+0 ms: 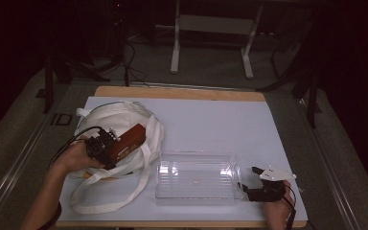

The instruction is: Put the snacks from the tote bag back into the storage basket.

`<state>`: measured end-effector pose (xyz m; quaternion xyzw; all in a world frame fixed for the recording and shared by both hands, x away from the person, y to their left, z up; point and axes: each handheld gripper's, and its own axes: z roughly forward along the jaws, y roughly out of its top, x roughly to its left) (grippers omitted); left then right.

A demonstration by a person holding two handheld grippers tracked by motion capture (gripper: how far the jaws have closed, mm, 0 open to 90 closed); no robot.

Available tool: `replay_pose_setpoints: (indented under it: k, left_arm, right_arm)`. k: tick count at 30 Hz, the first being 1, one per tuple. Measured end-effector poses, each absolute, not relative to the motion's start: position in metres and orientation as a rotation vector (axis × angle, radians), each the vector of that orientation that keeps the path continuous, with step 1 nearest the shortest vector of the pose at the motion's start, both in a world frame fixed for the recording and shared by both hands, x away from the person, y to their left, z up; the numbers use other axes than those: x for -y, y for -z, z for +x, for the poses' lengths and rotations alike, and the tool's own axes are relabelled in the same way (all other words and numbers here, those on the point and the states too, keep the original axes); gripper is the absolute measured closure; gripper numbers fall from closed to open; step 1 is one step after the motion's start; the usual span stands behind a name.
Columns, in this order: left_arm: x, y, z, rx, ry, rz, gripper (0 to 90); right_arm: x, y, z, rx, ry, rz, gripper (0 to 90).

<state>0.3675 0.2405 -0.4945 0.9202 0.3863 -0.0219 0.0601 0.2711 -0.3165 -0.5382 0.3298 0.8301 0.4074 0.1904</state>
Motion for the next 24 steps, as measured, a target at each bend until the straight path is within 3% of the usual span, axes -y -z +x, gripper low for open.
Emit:
replay_pose_setpoints:
  k: [13, 24]
  left_arm:
    - [-0.24, 0.488, 0.361, -1.042, -0.076, 2.871, 42.8]
    - [-0.248, 0.477, 0.357, -1.005, -0.164, 2.829, 43.5]
  right_arm:
    - [0.316, 0.538, 0.271, -2.333, -1.142, 0.925, 15.6]
    - [0.316, 0.538, 0.271, -2.332, -1.14, 0.922, 15.7]
